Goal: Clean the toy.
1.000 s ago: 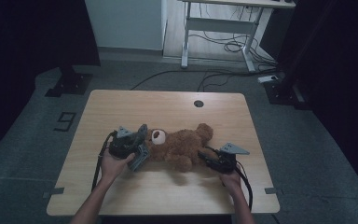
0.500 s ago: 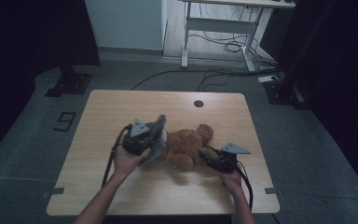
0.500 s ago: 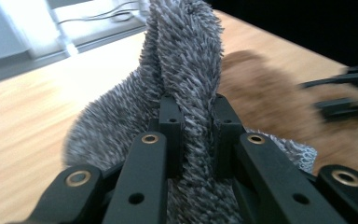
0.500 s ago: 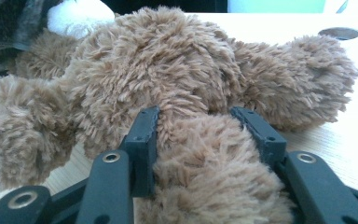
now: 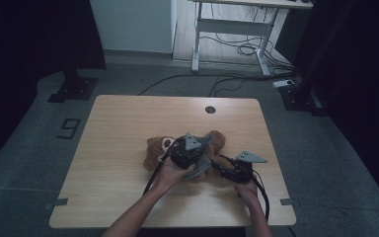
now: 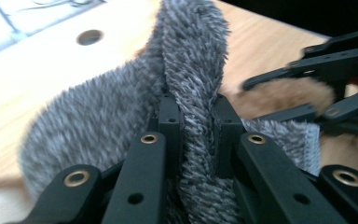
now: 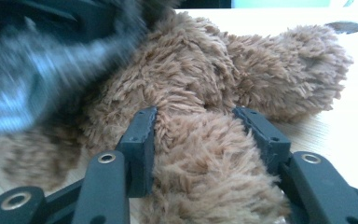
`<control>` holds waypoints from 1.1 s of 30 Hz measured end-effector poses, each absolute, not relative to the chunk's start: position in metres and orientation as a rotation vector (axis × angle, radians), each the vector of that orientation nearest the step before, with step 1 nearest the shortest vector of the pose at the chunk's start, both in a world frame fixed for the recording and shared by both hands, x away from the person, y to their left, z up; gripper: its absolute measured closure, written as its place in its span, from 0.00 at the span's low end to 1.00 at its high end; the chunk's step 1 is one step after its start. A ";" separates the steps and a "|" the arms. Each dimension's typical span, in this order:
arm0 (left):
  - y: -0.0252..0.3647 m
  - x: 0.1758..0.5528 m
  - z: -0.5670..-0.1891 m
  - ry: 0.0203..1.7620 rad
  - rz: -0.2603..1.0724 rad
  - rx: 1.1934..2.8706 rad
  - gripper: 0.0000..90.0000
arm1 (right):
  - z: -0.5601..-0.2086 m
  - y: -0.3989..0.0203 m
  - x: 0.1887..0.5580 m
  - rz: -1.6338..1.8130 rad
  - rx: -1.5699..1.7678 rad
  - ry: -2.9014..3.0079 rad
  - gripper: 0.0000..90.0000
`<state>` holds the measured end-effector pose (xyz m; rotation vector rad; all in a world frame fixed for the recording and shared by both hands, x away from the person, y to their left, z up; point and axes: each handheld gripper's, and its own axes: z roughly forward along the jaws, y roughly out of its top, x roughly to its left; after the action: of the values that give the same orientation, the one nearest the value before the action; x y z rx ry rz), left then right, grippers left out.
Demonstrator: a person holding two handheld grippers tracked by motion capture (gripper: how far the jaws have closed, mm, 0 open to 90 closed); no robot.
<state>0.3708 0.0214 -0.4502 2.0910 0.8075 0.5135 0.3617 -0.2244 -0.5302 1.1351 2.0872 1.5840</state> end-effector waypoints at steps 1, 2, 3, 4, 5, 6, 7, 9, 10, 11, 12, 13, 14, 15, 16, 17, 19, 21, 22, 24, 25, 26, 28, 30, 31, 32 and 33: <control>0.030 0.370 -0.449 0.822 0.530 2.091 0.86 | -0.530 -0.224 0.362 1.584 1.143 2.088 0.56; 0.041 0.370 -0.449 0.838 0.536 2.088 0.86 | -0.530 -0.225 0.362 1.584 1.152 2.089 0.56; 0.051 0.370 -0.448 0.856 0.538 2.080 0.86 | -0.530 -0.226 0.362 1.587 1.156 2.090 0.56; 0.062 0.369 -0.448 0.871 0.528 2.062 0.86 | -0.530 -0.226 0.362 1.588 1.158 2.091 0.56; 0.072 0.368 -0.448 0.885 0.516 2.044 0.86 | -0.530 -0.226 0.362 1.594 1.158 2.094 0.55; 0.081 0.365 -0.448 0.889 0.507 2.028 0.86 | -0.530 -0.225 0.362 1.611 1.157 2.095 0.55; 0.089 0.362 -0.446 0.891 0.504 2.009 0.86 | -0.530 -0.224 0.361 1.613 1.153 2.097 0.55; 0.102 0.355 -0.441 0.894 0.531 1.975 0.86 | -0.531 -0.222 0.361 1.599 1.149 2.101 0.55; 0.108 0.353 -0.438 0.898 0.561 1.966 0.86 | -0.531 -0.222 0.361 1.596 1.153 2.104 0.55; 0.114 0.351 -0.437 0.907 0.589 1.960 0.86 | -0.531 -0.223 0.361 1.599 1.158 2.103 0.55; 0.120 0.351 -0.437 0.927 0.613 1.963 0.86 | -0.531 -0.223 0.361 1.598 1.161 2.104 0.55; 0.126 0.353 -0.438 0.949 0.618 1.969 0.86 | -0.532 -0.224 0.361 1.595 1.162 2.105 0.55; 0.132 0.355 -0.442 0.970 0.592 1.974 0.86 | -0.532 -0.225 0.361 1.593 1.162 2.106 0.55; 0.136 0.357 -0.447 0.993 0.569 1.985 0.86 | -0.532 -0.226 0.361 1.598 1.165 2.107 0.55; 0.140 0.359 -0.453 1.008 0.562 1.994 0.86 | -0.533 -0.226 0.361 1.608 1.162 2.106 0.55; 0.144 0.360 -0.459 1.021 0.551 1.986 0.86 | -0.533 -0.225 0.361 1.609 1.157 2.110 0.55; 0.150 0.362 -0.465 1.046 0.544 1.975 0.86 | -0.533 -0.223 0.361 1.609 1.153 2.111 0.55; 0.154 0.363 -0.468 1.068 0.566 1.984 0.86 | -0.533 -0.223 0.361 1.608 1.158 2.112 0.55; 0.157 0.363 -0.469 1.080 0.566 1.984 0.86 | -0.533 -0.223 0.361 1.607 1.158 2.113 0.55; 0.163 0.363 -0.473 1.106 0.571 1.995 0.86 | -0.534 -0.224 0.361 1.604 1.156 2.115 0.55; 0.166 0.364 -0.476 1.122 0.572 2.001 0.86 | -0.534 -0.224 0.361 1.604 1.157 2.116 0.55; 0.169 0.365 -0.479 1.135 0.560 2.003 0.86 | -0.534 -0.224 0.361 1.604 1.157 2.117 0.55; 0.172 0.367 -0.487 1.158 0.546 2.004 0.86 | -0.534 -0.223 0.361 1.605 1.159 2.118 0.55; 0.171 0.368 -0.497 1.178 0.559 2.027 0.86 | -0.535 -0.223 0.361 1.602 1.164 2.118 0.55; 0.170 0.369 -0.503 1.185 0.560 2.043 0.86 | -0.535 -0.223 0.361 1.602 1.165 2.116 0.55; 0.171 0.370 -0.508 1.198 0.549 2.038 0.87 | -0.535 -0.223 0.361 1.601 1.166 2.117 0.55; 0.172 0.371 -0.511 1.205 0.534 2.023 0.87 | -0.535 -0.223 0.361 1.600 1.168 2.117 0.55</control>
<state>0.3713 0.1721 -0.5107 2.0234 1.2049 0.5342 0.3613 -0.2225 -0.5352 1.1675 2.1172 1.6003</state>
